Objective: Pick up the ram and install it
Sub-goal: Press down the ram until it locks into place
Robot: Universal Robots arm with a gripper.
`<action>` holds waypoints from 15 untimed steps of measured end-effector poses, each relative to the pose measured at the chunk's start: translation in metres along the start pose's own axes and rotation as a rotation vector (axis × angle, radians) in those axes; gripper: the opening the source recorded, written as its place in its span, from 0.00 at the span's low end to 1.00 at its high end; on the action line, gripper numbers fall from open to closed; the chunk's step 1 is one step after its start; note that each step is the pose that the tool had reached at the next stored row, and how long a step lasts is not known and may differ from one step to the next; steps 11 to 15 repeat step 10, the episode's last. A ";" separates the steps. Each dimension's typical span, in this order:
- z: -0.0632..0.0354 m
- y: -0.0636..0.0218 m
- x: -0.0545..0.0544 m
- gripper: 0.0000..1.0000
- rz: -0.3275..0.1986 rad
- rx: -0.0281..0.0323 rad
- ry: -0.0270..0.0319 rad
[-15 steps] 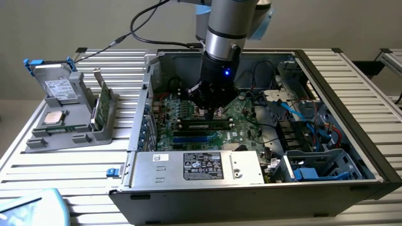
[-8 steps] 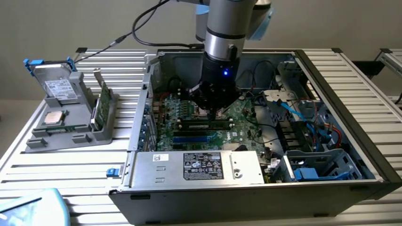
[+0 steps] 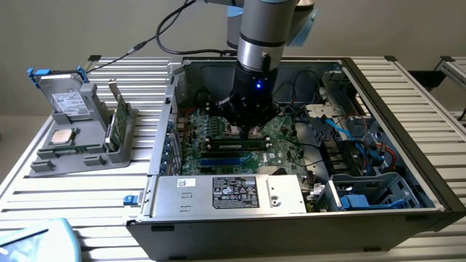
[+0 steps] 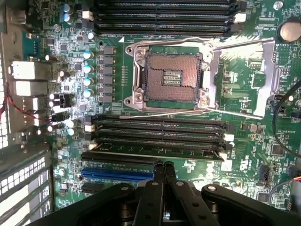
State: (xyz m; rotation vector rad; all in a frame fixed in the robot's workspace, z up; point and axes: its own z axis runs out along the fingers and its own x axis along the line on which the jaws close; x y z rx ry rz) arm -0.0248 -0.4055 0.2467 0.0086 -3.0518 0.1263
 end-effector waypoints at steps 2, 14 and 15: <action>0.0001 0.0000 0.000 0.11 0.025 -0.0021 0.0022; 0.0002 0.0000 0.000 0.11 0.029 -0.0027 0.0023; 0.0002 0.0000 0.000 0.11 0.029 -0.0027 0.0023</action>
